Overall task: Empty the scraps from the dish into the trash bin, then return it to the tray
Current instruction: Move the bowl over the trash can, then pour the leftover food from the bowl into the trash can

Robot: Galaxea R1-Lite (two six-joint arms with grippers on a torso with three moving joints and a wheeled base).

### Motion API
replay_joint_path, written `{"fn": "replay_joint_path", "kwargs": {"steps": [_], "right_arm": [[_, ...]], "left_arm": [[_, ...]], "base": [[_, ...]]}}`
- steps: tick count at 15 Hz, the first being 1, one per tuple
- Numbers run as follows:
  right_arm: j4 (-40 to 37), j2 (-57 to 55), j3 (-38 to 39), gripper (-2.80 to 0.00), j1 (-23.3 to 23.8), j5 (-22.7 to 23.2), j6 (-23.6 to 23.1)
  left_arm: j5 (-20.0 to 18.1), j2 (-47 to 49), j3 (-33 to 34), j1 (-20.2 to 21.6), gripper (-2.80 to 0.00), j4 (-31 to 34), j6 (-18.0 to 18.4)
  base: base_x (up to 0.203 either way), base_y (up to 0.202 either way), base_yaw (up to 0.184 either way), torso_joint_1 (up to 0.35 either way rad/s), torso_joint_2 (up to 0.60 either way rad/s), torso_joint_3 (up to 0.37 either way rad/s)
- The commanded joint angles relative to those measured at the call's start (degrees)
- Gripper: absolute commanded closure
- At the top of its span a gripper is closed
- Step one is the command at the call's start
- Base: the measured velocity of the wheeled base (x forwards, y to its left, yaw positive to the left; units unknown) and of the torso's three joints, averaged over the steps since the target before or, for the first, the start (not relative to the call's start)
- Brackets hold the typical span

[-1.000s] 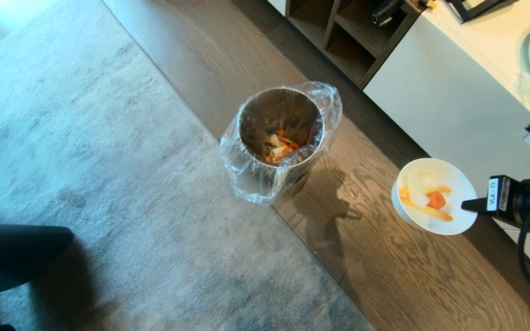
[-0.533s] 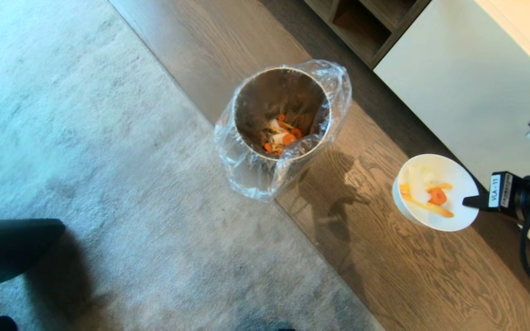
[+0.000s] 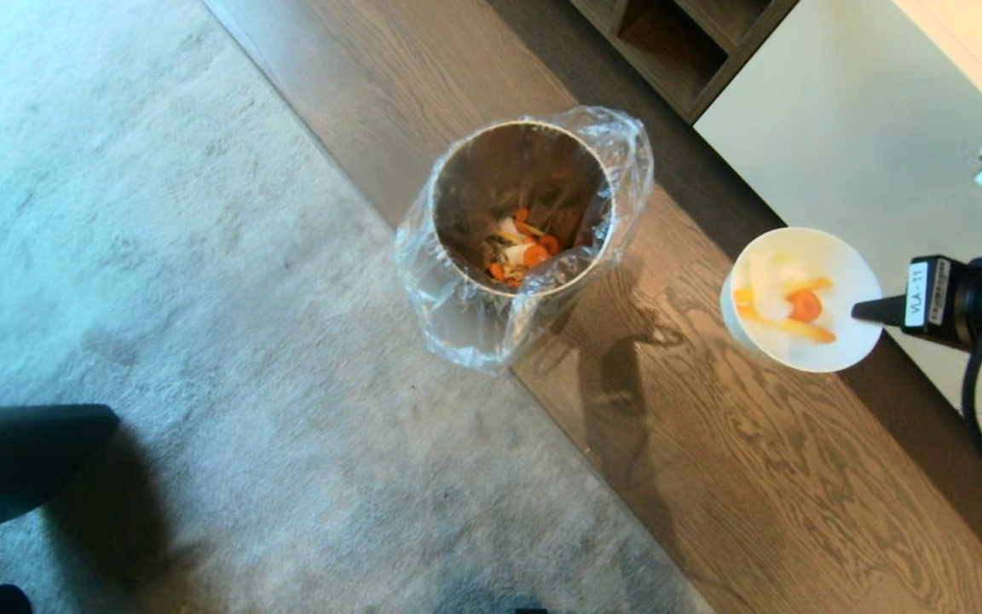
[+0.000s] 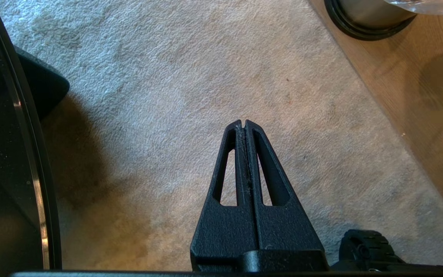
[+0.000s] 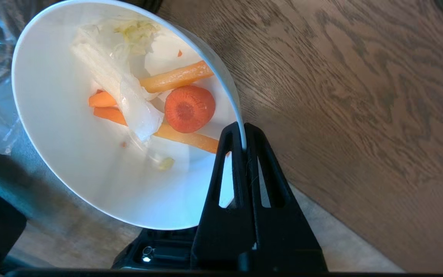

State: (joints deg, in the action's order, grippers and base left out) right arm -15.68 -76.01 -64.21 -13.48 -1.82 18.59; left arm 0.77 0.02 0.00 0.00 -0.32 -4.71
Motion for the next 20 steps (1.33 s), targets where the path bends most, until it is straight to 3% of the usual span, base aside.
{"fn": "replay_joint_path", "kwargs": {"steps": [1,9,14,17,20], "right_arm": [[-0.1,-3.7,-4.9,0.0,-2.1,0.0,-1.2],[-2.3,-16.0,-28.7,0.0,-12.6,-0.2,-6.1],[-1.5,-20.9,-33.3,0.0,-18.5,-4.3,-8.8],[6.5,-23.6,-34.1,0.0,-21.9,-7.9,-10.0],[14.3,-24.3,-33.0,0.0,-22.6,-9.3,-14.9]], "left_arm": [[0.0,0.0,0.0,0.0,0.0,0.0,0.0],[0.0,0.0,0.0,0.0,0.0,0.0,0.0],[0.0,0.0,0.0,0.0,0.0,0.0,0.0],[0.0,0.0,0.0,0.0,0.0,0.0,0.0],[0.0,0.0,0.0,0.0,0.0,0.0,0.0]], "base": [[0.0,0.0,0.0,0.0,0.0,0.0],[0.0,0.0,0.0,0.0,0.0,0.0],[0.0,0.0,0.0,0.0,0.0,0.0],[0.0,0.0,0.0,0.0,0.0,0.0],[0.0,0.0,0.0,0.0,0.0,0.0]]}}
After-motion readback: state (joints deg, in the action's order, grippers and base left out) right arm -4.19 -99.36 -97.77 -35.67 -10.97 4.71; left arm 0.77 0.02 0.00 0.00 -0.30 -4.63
